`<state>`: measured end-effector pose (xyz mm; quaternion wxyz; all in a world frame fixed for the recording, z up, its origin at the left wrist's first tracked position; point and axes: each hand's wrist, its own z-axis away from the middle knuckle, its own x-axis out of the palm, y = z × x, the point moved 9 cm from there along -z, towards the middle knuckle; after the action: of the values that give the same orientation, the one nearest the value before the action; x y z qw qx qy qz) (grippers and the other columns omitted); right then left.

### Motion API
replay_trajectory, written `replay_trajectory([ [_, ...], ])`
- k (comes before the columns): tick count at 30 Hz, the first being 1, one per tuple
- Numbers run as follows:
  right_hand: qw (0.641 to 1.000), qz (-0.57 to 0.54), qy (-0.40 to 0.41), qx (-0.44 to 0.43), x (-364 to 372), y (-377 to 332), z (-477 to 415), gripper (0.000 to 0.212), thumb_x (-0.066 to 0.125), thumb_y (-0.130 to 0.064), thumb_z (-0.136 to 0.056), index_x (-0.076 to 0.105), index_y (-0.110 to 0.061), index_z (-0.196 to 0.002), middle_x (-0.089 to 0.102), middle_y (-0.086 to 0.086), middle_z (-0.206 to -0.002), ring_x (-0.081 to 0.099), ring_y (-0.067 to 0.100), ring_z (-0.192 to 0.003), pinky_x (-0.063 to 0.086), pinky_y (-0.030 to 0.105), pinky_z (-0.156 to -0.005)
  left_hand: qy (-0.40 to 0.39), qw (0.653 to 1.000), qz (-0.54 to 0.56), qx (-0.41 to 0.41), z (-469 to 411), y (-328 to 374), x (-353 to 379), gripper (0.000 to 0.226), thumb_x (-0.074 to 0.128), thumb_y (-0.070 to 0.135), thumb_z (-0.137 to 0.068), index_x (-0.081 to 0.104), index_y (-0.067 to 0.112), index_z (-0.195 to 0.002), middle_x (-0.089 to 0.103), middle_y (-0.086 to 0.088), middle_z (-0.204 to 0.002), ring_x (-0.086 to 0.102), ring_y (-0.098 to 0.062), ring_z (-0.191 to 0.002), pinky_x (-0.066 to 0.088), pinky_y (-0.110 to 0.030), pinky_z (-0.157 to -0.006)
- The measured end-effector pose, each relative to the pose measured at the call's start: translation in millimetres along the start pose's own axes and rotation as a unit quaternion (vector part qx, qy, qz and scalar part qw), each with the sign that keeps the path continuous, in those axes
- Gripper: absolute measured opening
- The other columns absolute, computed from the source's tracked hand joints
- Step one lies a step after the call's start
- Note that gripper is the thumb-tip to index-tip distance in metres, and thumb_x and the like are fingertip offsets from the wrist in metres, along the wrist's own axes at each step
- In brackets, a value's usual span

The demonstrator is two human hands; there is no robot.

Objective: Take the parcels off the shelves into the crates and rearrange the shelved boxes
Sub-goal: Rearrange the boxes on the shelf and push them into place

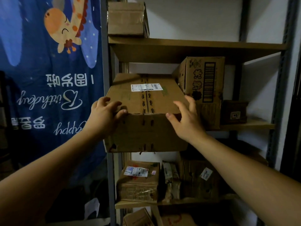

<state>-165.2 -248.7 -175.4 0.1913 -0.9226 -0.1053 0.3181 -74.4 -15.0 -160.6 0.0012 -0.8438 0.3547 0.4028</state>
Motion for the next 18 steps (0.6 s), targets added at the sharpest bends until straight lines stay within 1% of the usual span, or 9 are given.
replay_trajectory([
  [2, 0.999, 0.032, 0.0, -0.011, -2.3, -1.3, -10.7, 0.051, 0.052, -0.044, -0.092, 0.04, -0.025, -0.138, 0.006, -0.001, -0.154, 0.01, 0.026, -0.142, 0.022, 0.044, -0.112, 0.011, 0.999, -0.004, 0.03, -7.2, 4.0, -6.4, 0.049, 0.048, 0.047, -0.09, 0.043, 0.029, -0.136, 0.024, -0.007, -0.149, 0.016, -0.032, -0.139, 0.023, -0.052, -0.113],
  [4, 0.998, 0.061, 0.002, -0.025, -1.3, -1.9, -20.9, 0.052, 0.05, -0.045, -0.092, 0.039, -0.025, -0.139, 0.01, 0.001, -0.152, 0.007, 0.026, -0.142, 0.019, 0.045, -0.113, 0.014, 0.997, -0.031, 0.063, -14.3, 6.9, -7.7, 0.053, 0.054, 0.045, -0.088, 0.042, 0.028, -0.136, 0.025, -0.006, -0.148, 0.012, -0.032, -0.14, 0.02, -0.052, -0.113],
  [6, 0.996, 0.081, 0.004, -0.037, 1.3, -3.2, -29.6, 0.054, 0.048, -0.046, -0.093, 0.036, -0.026, -0.141, 0.011, 0.001, -0.152, 0.004, 0.025, -0.142, 0.018, 0.047, -0.114, 0.019, 0.995, -0.063, 0.076, -22.8, 7.8, -6.7, 0.053, 0.054, 0.045, -0.088, 0.041, 0.029, -0.137, 0.025, -0.006, -0.147, 0.008, -0.032, -0.14, 0.02, -0.053, -0.113],
  [8, 0.993, 0.107, -0.003, -0.051, 6.5, -4.6, -37.1, 0.057, 0.045, -0.047, -0.094, 0.027, -0.029, -0.145, 0.008, 0.0, -0.153, 0.0, 0.024, -0.142, 0.017, 0.05, -0.116, 0.027, 0.994, -0.079, 0.067, -32.4, 6.8, -3.3, 0.054, 0.05, 0.045, -0.091, 0.036, 0.029, -0.14, 0.026, -0.006, -0.147, 0.009, -0.031, -0.14, 0.022, -0.053, -0.112],
  [11, 0.983, 0.166, -0.035, -0.068, 17.4, -10.1, -46.0, 0.065, 0.038, -0.046, -0.097, 0.005, -0.03, -0.151, -0.007, -0.003, -0.158, -0.015, 0.021, -0.144, 0.005, 0.051, -0.116, 0.037, 0.997, -0.061, 0.033, -44.3, 1.6, 6.6, 0.058, 0.045, 0.043, -0.094, 0.023, 0.028, -0.146, 0.024, -0.006, -0.149, 0.006, -0.029, -0.141, 0.021, -0.054, -0.112],
  [14, 0.969, 0.231, -0.035, -0.084, 25.2, -16.1, -46.7, 0.068, 0.031, -0.045, -0.099, -0.011, -0.029, -0.15, -0.024, -0.002, -0.157, -0.028, 0.023, -0.142, -0.007, 0.055, -0.114, 0.032, 0.999, -0.036, 0.008, -50.7, -4.7, 14.0, 0.064, 0.042, 0.041, -0.095, 0.01, 0.028, -0.15, 0.013, -0.003, -0.155, -0.005, -0.026, -0.144, 0.013, -0.055, -0.113],
  [16, 0.962, 0.253, -0.014, -0.105, 29.3, -14.4, -40.0, 0.068, 0.031, -0.042, -0.1, -0.013, -0.027, -0.15, -0.025, 0.001, -0.157, -0.029, 0.025, -0.141, -0.008, 0.059, -0.114, 0.036, 0.998, -0.042, 0.015, -47.2, -5.5, 15.8, 0.071, 0.044, 0.043, -0.094, 0.002, 0.029, -0.151, 0.002, -0.002, -0.158, -0.012, -0.026, -0.144, 0.008, -0.054, -0.114],
  [18, 0.959, 0.254, 0.008, -0.127, 33.5, -9.8, -29.9, 0.069, 0.035, -0.037, -0.099, -0.013, -0.026, -0.147, -0.021, 0.003, -0.157, -0.027, 0.025, -0.141, -0.007, 0.059, -0.113, 0.038, 0.996, -0.077, 0.039, -37.9, -5.2, 21.3, 0.084, 0.049, 0.047, -0.091, -0.008, 0.031, -0.149, -0.009, -0.002, -0.158, -0.019, -0.025, -0.143, 0.001, -0.051, -0.114],
])
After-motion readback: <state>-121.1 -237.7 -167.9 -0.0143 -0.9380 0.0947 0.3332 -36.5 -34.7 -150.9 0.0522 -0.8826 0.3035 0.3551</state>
